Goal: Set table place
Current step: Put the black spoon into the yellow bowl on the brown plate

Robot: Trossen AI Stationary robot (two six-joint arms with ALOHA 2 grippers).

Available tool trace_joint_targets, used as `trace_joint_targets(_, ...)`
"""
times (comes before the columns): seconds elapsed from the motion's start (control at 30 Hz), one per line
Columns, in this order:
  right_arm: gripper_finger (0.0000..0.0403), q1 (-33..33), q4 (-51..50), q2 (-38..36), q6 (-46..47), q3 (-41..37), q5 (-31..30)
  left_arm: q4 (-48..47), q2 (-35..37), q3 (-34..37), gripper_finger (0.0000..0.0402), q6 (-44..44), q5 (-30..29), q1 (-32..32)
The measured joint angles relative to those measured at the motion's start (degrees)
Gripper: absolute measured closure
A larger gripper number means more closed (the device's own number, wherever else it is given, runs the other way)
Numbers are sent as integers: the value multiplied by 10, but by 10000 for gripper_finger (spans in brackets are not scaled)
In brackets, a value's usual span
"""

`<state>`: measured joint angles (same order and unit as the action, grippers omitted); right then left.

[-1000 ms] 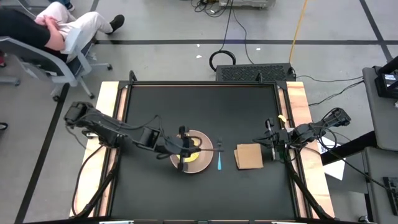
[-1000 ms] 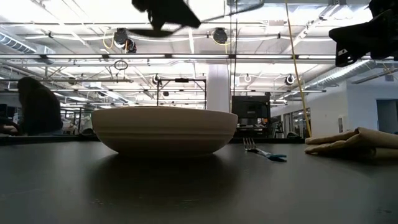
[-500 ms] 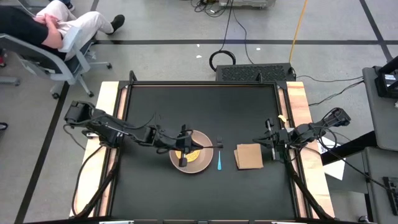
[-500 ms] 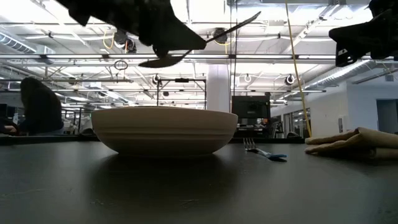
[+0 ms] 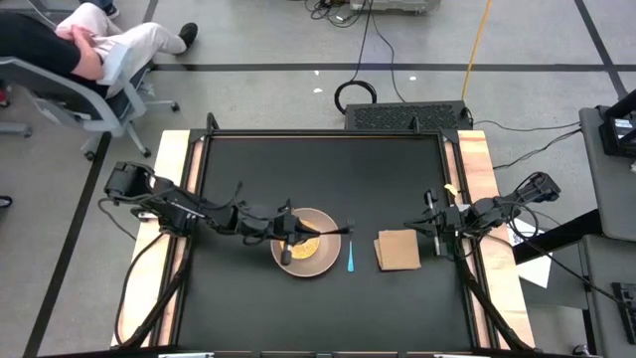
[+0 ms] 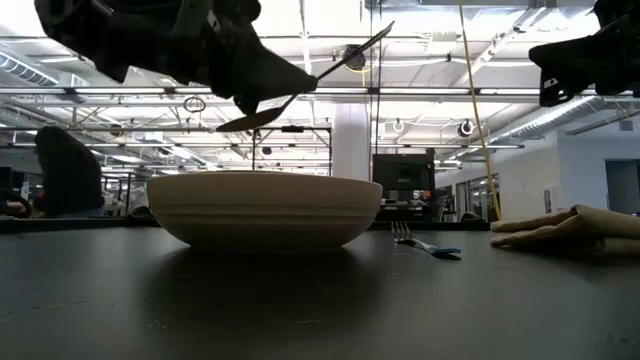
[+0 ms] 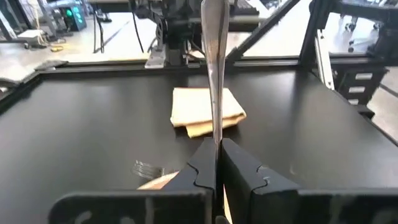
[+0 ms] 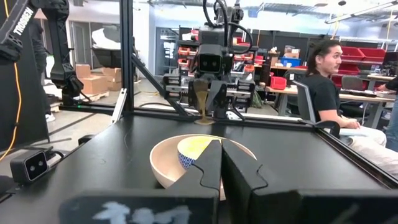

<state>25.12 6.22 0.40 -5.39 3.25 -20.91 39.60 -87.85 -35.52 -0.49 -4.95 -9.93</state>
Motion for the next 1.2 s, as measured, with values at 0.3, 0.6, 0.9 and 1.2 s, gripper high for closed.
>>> trace_joint_targets(0.3,403,0,0,0,0,0,0,44,-47,3,392,-8,2,-10)
trace_joint_targets(0.6,403,0,0,0,0,0,0,88,-103,3,395,-21,5,-7)
trace_joint_targets(0.9,403,0,0,0,-2,0,0,71,-103,3,381,-24,5,-6)
trace_joint_targets(1.2,403,0,-4,0,-2,0,0,72,-134,3,384,-25,5,-6)
